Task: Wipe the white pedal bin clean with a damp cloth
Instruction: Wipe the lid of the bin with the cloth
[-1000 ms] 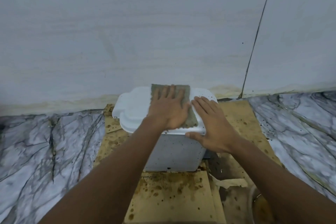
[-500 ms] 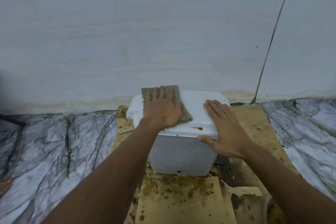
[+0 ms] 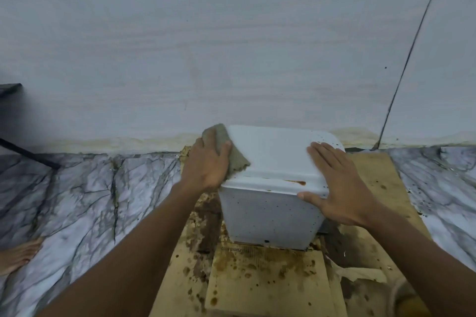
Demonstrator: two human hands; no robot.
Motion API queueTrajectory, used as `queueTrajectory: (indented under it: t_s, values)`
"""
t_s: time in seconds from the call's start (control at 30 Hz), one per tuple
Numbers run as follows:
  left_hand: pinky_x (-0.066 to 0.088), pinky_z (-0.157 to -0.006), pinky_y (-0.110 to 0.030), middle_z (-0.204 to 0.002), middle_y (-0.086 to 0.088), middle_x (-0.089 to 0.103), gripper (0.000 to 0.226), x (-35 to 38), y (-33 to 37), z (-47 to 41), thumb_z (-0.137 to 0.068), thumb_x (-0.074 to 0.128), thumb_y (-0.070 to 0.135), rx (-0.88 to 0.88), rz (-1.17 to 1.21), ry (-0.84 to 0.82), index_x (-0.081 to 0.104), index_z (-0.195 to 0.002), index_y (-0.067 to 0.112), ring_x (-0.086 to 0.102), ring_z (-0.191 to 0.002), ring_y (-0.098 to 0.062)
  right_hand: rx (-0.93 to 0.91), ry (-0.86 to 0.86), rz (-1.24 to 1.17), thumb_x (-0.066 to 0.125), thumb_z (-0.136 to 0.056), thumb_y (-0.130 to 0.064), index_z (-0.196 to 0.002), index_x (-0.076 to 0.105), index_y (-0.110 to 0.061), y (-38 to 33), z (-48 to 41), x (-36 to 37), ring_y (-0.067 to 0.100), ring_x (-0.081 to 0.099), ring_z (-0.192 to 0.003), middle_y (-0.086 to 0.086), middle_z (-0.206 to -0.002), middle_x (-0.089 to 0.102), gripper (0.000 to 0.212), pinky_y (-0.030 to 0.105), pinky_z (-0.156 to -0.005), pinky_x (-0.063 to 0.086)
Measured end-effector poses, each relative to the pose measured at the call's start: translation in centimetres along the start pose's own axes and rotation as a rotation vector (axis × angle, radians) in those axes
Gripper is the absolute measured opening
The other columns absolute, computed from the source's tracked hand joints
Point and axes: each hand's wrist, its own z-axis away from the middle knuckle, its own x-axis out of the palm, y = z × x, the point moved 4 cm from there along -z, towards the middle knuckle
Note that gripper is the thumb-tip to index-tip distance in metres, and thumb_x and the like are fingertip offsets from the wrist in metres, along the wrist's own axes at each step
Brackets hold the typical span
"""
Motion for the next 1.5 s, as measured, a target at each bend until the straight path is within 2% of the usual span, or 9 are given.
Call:
queueTrajectory:
  t_s: [0.1, 0.2, 0.37, 0.53, 0.7, 0.83, 0.97, 1.2, 1.5]
  values:
    - [0.008, -0.125, -0.052, -0.166, -0.020, 0.004, 0.069, 1.5, 2.4, 2.3, -0.104, 0.009, 0.054, 0.083, -0.264, 0.053, 0.000, -0.160, 0.015, 0.003, -0.154, -0.036, -0.002, 0.010, 0.011, 0.029, -0.079, -0.085, -0.161, 0.006, -0.018, -0.2, 0.0, 0.0, 0.016, -0.005, -0.156, -0.001, -0.169, 0.002, 0.108, 0.035, -0.125, -0.007]
    - [-0.005, -0.125, -0.048, -0.166, -0.017, -0.010, 0.069, 3.3, 5.9, 2.1, -0.104, 0.003, 0.052, 0.253, -0.417, -0.051, -0.006, -0.160, 0.013, -0.012, -0.153, -0.032, -0.005, 0.018, 0.016, 0.032, -0.079, -0.083, -0.161, 0.010, -0.016, -0.2, 0.1, 0.0, 0.019, 0.000, -0.156, 0.002, -0.169, 0.006, 0.108, 0.035, -0.124, -0.005]
    - [-0.001, -0.125, -0.047, -0.168, -0.015, -0.001, 0.069, 2.1, 5.6, -1.4, -0.103, 0.013, 0.060, 0.216, -0.423, -0.071, 0.002, -0.161, 0.025, -0.002, -0.155, -0.032, 0.001, -0.005, -0.004, 0.030, -0.077, -0.085, -0.161, 0.007, -0.019, -0.5, -0.1, -0.2, 0.015, -0.005, -0.156, -0.002, -0.169, 0.002, 0.110, 0.033, -0.124, -0.008]
    - [0.021, -0.120, -0.055, -0.164, -0.020, 0.016, 0.073, 0.6, 1.3, -1.6, -0.101, 0.023, 0.062, -0.080, -0.223, 0.028, 0.012, -0.160, 0.020, 0.025, -0.145, -0.043, -0.018, 0.007, 0.039, 0.028, -0.079, -0.082, -0.161, 0.006, -0.016, -1.4, -0.4, -0.1, 0.018, -0.006, -0.156, 0.000, -0.170, 0.001, 0.107, 0.031, -0.122, -0.013]
    - [0.006, -0.125, -0.050, -0.166, -0.018, 0.013, 0.075, 3.3, 3.8, 2.2, -0.100, 0.000, 0.058, 0.189, -0.414, 0.156, 0.012, -0.160, 0.016, 0.010, -0.153, -0.035, 0.001, -0.008, 0.037, 0.030, -0.080, -0.082, -0.161, 0.002, -0.016, -0.6, 0.1, -0.2, 0.017, -0.009, -0.156, 0.001, -0.170, -0.003, 0.108, 0.030, -0.121, -0.016]
    - [-0.004, -0.125, -0.042, -0.168, -0.013, 0.009, 0.073, 5.7, 7.7, 3.7, -0.101, -0.002, 0.058, 0.460, -0.490, 0.055, 0.007, -0.161, 0.017, 0.003, -0.155, -0.029, -0.002, 0.003, 0.018, 0.030, -0.076, -0.081, -0.161, 0.008, -0.013, -0.8, 0.0, -0.4, 0.020, -0.003, -0.156, 0.004, -0.170, 0.004, 0.111, 0.034, -0.124, -0.010]
    - [0.000, -0.126, -0.040, -0.168, -0.008, 0.008, 0.073, 6.6, 8.9, 3.5, -0.100, 0.003, 0.065, 0.674, -0.544, -0.015, 0.004, -0.161, 0.024, 0.002, -0.155, -0.024, -0.001, -0.013, -0.062, 0.035, -0.075, -0.084, -0.161, 0.009, -0.016, -0.1, 0.1, -0.5, 0.016, -0.004, -0.156, 0.000, -0.170, 0.003, 0.113, 0.031, -0.123, -0.010]
    - [-0.003, -0.124, -0.034, -0.168, -0.001, 0.008, 0.073, 2.7, 3.9, 2.9, -0.098, 0.014, 0.070, 0.588, -0.464, -0.001, 0.009, -0.160, 0.033, 0.003, -0.155, -0.017, 0.001, -0.032, 0.008, 0.041, -0.083, -0.076, -0.161, 0.000, -0.016, -0.8, -0.3, -0.7, 0.017, -0.012, -0.155, 0.000, -0.170, -0.007, 0.107, 0.028, -0.118, -0.019]
    - [0.000, -0.126, -0.042, -0.169, -0.007, 0.004, 0.078, 7.5, 10.8, 3.6, -0.098, 0.007, 0.069, 0.612, -0.509, -0.024, 0.003, -0.161, 0.024, -0.002, -0.156, -0.023, 0.009, -0.046, -0.026, 0.042, -0.082, -0.063, -0.160, 0.004, -0.008, -0.7, -0.2, -0.9, 0.021, -0.008, -0.156, 0.007, -0.170, -0.001, 0.103, 0.027, -0.118, -0.018]
